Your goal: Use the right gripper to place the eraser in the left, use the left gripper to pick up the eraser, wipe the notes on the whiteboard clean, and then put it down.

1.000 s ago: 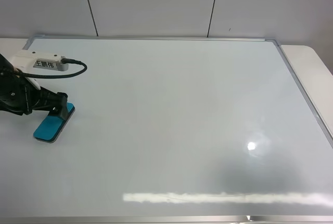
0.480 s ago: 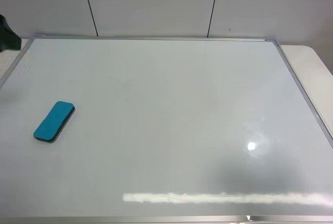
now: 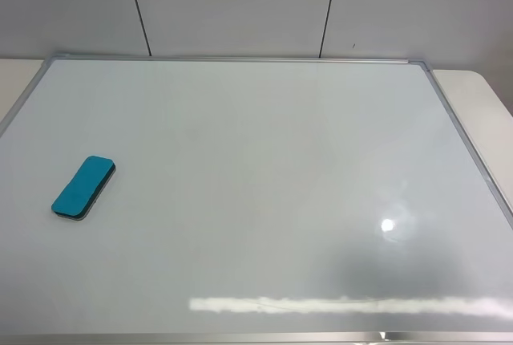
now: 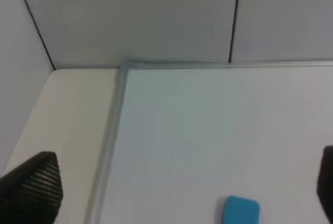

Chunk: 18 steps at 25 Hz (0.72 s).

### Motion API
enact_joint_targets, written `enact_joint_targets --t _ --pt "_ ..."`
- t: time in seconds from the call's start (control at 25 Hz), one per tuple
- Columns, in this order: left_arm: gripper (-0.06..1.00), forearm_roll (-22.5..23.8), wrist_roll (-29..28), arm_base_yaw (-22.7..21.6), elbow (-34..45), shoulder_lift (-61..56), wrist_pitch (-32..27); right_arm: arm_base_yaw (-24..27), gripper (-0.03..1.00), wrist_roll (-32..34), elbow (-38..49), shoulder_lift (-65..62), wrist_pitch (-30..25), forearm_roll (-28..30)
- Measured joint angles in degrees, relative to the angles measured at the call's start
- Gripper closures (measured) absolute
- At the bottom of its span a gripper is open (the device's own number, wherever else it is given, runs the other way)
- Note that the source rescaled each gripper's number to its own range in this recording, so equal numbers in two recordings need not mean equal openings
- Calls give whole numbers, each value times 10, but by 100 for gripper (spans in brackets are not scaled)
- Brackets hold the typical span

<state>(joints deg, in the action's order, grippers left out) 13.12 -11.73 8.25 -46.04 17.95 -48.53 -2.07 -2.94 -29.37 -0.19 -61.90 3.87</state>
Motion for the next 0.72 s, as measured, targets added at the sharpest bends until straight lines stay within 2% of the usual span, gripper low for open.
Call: enact_joint_targets --t 0.24,0.4,0.52,0.72 --pt "-5 -61 8 0 46 -143 -90 0 -3 0 0 0 0 0" --pt "-5 -76 39 -5 105 -183 -135 0 -3 0 0 0 0 0" --pt "-5 -101 68 -23 151 -183 -139 0 -3 0 0 0 0 -1" --pt "-5 -113 76 -56 163 -184 -133 0 -3 0 0 0 0 -1"
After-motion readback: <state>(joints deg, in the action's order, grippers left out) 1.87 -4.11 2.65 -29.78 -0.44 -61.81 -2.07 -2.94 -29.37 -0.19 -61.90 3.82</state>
